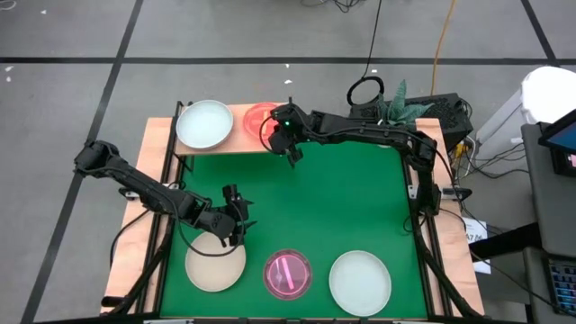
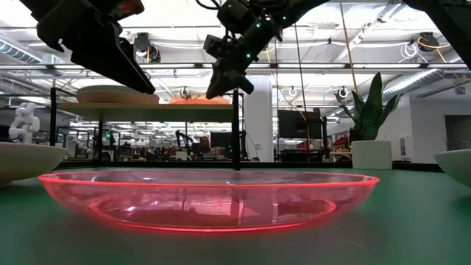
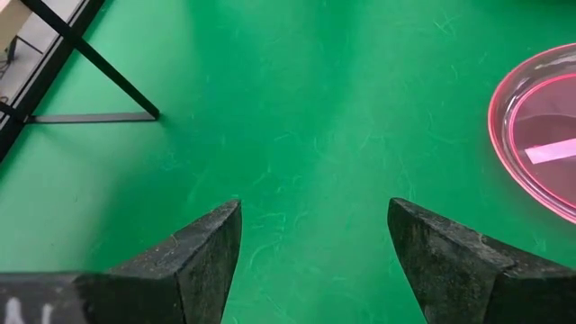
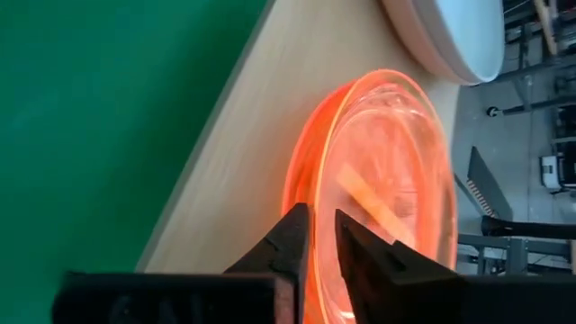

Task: Place and stack plates onto a shelf
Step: Stack the orange plate on top of the pink plate on the shelf, then stack the brown plate on top of the gray plate on the shelf

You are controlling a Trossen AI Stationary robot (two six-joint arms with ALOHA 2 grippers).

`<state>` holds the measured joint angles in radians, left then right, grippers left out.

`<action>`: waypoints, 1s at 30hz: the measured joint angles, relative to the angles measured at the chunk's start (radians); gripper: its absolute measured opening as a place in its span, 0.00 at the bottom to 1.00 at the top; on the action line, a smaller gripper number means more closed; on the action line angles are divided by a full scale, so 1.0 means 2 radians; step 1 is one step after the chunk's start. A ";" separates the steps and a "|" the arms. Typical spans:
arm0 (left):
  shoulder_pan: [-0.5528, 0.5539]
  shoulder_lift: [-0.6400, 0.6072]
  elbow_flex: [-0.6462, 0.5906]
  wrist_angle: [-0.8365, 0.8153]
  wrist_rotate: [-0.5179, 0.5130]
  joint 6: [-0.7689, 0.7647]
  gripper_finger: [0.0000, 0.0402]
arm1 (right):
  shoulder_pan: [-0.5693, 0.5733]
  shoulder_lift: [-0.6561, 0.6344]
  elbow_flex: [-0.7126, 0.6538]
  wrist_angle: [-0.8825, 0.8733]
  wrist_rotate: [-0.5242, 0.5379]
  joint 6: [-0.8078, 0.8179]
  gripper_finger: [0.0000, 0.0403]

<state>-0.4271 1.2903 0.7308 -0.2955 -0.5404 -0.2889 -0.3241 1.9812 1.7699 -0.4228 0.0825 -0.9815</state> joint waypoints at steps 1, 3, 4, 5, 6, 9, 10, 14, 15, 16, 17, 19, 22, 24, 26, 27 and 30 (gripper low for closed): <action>0.000 0.000 0.000 0.000 0.000 0.000 0.71 | 0.001 0.000 0.000 0.004 0.003 0.000 0.13; 0.000 0.000 0.000 0.000 0.000 0.000 0.71 | 0.004 0.000 0.000 0.014 0.017 -0.001 0.15; 0.000 0.000 0.000 0.000 0.000 -0.001 0.71 | 0.005 0.000 0.000 0.017 0.023 -0.001 0.17; 0.000 0.000 0.000 0.000 0.000 -0.001 0.71 | 0.006 -0.002 0.000 0.019 0.025 -0.001 0.18; 0.000 0.000 0.000 0.000 0.000 -0.001 0.71 | 0.007 -0.005 0.000 0.018 0.025 -0.001 0.19; 0.000 0.000 0.000 0.000 0.000 -0.001 0.71 | 0.009 -0.014 0.000 0.026 0.024 -0.001 0.22; 0.000 0.000 0.000 0.000 0.000 -0.001 0.71 | 0.010 -0.018 0.000 0.025 0.024 0.000 0.23; -0.001 0.000 0.000 0.000 0.000 -0.005 0.71 | 0.012 -0.037 0.000 0.016 0.026 0.014 0.26; -0.001 0.000 0.000 0.000 0.000 -0.006 0.71 | 0.014 -0.044 -0.001 0.011 0.026 0.021 0.26; -0.001 0.000 0.000 0.000 0.000 -0.006 0.71 | 0.017 -0.052 -0.001 0.008 0.026 0.032 0.27; -0.001 0.000 0.000 0.000 0.000 -0.007 0.71 | 0.021 -0.063 0.000 0.004 0.025 0.044 0.27; -0.003 0.000 0.000 0.000 0.000 -0.012 0.71 | 0.030 -0.083 0.000 -0.021 0.024 0.074 0.27; -0.008 0.000 0.000 0.000 0.000 -0.018 0.71 | 0.043 -0.108 0.000 -0.077 0.013 0.118 0.26; -0.015 0.000 0.000 0.000 0.000 -0.023 0.71 | 0.051 -0.126 -0.003 -0.105 0.000 0.152 0.26; -0.023 0.000 0.000 0.000 0.000 -0.026 0.71 | 0.062 -0.146 -0.017 -0.112 -0.007 0.187 0.26; -0.027 0.000 0.000 0.000 0.000 -0.028 0.71 | 0.067 -0.160 -0.031 -0.109 -0.007 0.202 0.26; -0.042 0.000 0.000 0.000 0.000 -0.040 0.71 | 0.091 -0.200 -0.088 -0.100 -0.003 0.235 0.26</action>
<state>-0.5103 1.2903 0.7303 -0.2957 -0.5410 -0.3696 -0.1414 1.5806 1.5937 -0.6219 0.0763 -0.5106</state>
